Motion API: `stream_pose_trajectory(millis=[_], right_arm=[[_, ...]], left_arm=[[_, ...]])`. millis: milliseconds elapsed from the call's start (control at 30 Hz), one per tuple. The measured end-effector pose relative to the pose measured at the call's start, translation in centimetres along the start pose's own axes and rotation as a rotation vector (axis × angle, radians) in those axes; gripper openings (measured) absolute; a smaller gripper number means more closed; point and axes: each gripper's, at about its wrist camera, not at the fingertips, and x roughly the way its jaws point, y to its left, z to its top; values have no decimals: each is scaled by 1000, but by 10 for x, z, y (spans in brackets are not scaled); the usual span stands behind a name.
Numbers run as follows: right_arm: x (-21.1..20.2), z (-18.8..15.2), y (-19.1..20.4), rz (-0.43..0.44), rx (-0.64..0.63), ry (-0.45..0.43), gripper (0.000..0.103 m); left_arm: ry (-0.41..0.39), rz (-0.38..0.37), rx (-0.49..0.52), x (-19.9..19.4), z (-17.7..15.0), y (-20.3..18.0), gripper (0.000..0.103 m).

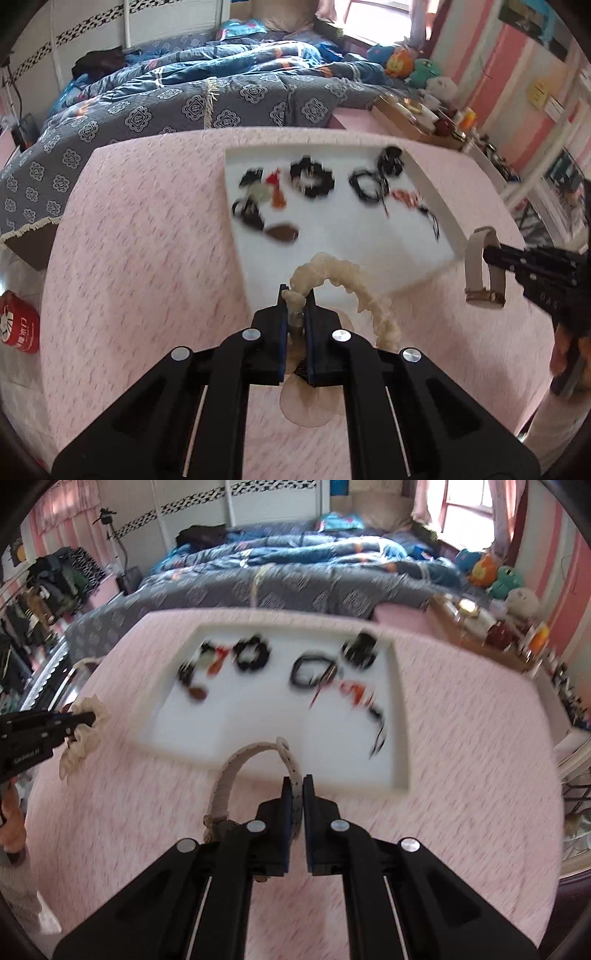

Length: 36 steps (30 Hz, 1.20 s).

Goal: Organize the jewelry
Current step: 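Carry the scrunchie and watch in both grippers over the tray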

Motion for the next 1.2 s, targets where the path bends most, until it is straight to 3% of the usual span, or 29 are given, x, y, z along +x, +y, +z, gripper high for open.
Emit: stream_pose_trajectory(millis=[200,400,833,1200], right_arm=[[21,39,-9,-71,14,-19,5],[49,55,-12,-110,9,3,5],[93,48,-24,-89,43,56,5],[102,40,-36,-62,113,48,5]], left_arm=[[24,23,-24,40,37,-16,5],[69,21,-49,79,46,-22,5],[88,47,-109,117,47,-23,5],[78,51,-82,127,42,-30,5]])
